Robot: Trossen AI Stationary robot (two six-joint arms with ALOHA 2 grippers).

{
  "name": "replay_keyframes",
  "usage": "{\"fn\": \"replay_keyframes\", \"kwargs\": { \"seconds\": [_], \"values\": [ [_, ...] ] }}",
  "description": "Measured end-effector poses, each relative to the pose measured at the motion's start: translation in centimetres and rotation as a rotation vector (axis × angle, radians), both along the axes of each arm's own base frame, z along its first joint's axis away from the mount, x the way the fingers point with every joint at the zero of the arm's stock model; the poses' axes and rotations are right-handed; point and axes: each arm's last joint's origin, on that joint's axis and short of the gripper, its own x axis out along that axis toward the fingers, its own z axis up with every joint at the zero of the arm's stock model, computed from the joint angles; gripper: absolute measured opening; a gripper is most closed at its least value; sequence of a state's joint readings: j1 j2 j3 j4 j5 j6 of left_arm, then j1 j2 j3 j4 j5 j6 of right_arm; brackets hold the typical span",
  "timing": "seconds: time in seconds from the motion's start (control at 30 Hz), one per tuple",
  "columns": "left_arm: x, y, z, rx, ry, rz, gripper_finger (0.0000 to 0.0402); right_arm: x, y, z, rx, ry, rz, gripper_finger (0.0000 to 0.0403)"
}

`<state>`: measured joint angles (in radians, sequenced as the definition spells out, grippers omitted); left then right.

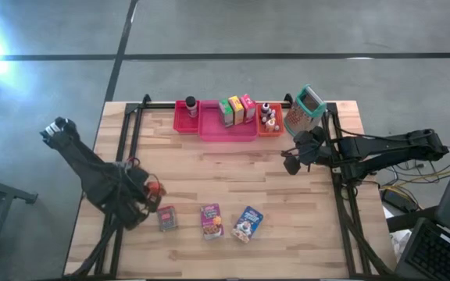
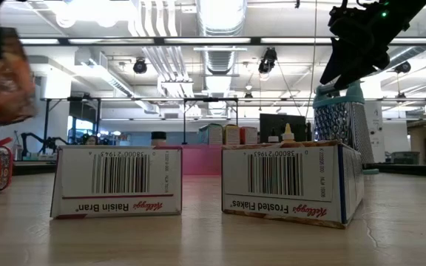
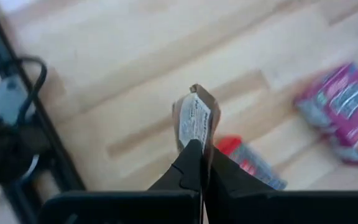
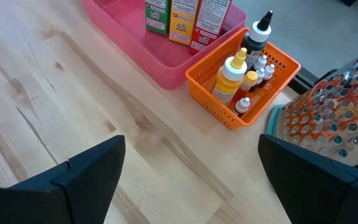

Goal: Pick & Place Kitchen Items
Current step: Put the orange seasoning pack into red bin

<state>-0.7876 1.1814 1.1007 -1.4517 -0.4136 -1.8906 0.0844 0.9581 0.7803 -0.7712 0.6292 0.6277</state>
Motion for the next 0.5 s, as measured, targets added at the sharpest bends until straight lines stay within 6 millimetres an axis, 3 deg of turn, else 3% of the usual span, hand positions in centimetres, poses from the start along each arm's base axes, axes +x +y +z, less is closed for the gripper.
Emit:
{"fn": "replay_keyframes", "kwargs": {
  "seconds": [0.5],
  "values": [
    [1.8, 6.0, 1.5, 0.093, -0.038, 0.042, 0.0002, 0.0, 0.0, 0.0, 0.000, 0.000, 0.000, 0.0363]
  ]
}}
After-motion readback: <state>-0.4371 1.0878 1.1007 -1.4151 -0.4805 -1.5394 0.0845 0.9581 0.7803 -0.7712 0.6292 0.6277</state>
